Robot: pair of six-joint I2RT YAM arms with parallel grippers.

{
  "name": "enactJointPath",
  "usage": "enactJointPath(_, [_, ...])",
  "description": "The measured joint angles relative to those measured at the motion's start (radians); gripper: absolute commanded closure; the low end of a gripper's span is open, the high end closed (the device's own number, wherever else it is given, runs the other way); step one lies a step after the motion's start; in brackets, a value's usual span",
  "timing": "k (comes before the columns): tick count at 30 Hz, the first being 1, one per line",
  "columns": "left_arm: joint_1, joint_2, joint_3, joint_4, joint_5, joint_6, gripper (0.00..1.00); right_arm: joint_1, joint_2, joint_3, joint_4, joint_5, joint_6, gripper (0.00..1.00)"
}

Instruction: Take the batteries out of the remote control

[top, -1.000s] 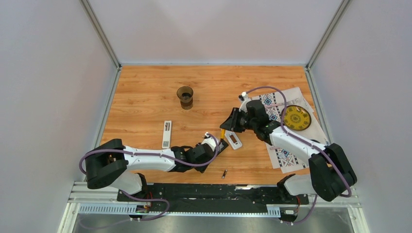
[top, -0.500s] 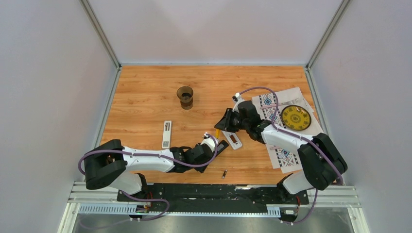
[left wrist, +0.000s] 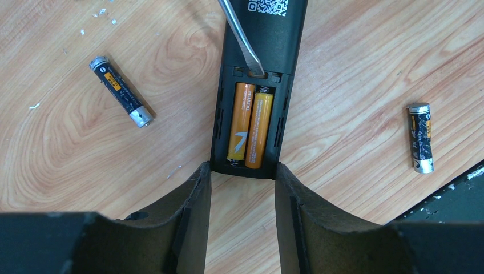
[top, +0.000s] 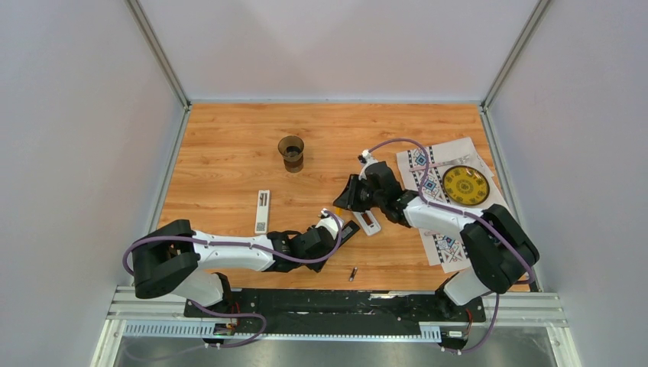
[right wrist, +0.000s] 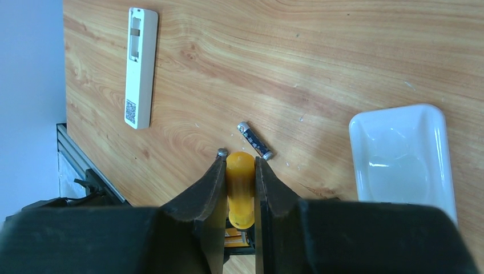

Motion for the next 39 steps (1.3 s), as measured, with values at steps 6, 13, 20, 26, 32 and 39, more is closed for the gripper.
enactJointPath(6, [0.000, 0.003, 0.000, 0.002, 0.000, 0.000, 0.64, 0.005, 0.023, -0.014, 0.008, 0.001, -0.007, 1.00])
enactJointPath(13, [0.000, 0.005, 0.001, 0.003, 0.000, 0.000, 0.64, 0.013, 0.052, -0.018, 0.048, 0.006, -0.008, 1.00])
enactJointPath(20, [0.000, 0.005, 0.001, 0.003, 0.000, 0.000, 0.66, 0.026, 0.074, -0.023, 0.075, -0.008, -0.005, 1.00])
enactJointPath(26, [0.000, 0.005, 0.001, 0.004, 0.000, 0.000, 0.66, 0.034, 0.060, -0.028, 0.072, -0.009, 0.000, 1.00])
enactJointPath(32, [0.000, 0.006, 0.001, 0.006, -0.001, 0.001, 0.66, 0.035, 0.035, -0.029, 0.064, -0.005, -0.007, 1.00])
enactJointPath(39, [0.001, 0.013, 0.007, 0.005, 0.000, 0.001, 0.66, 0.035, 0.051, -0.041, 0.058, -0.001, -0.021, 1.00])
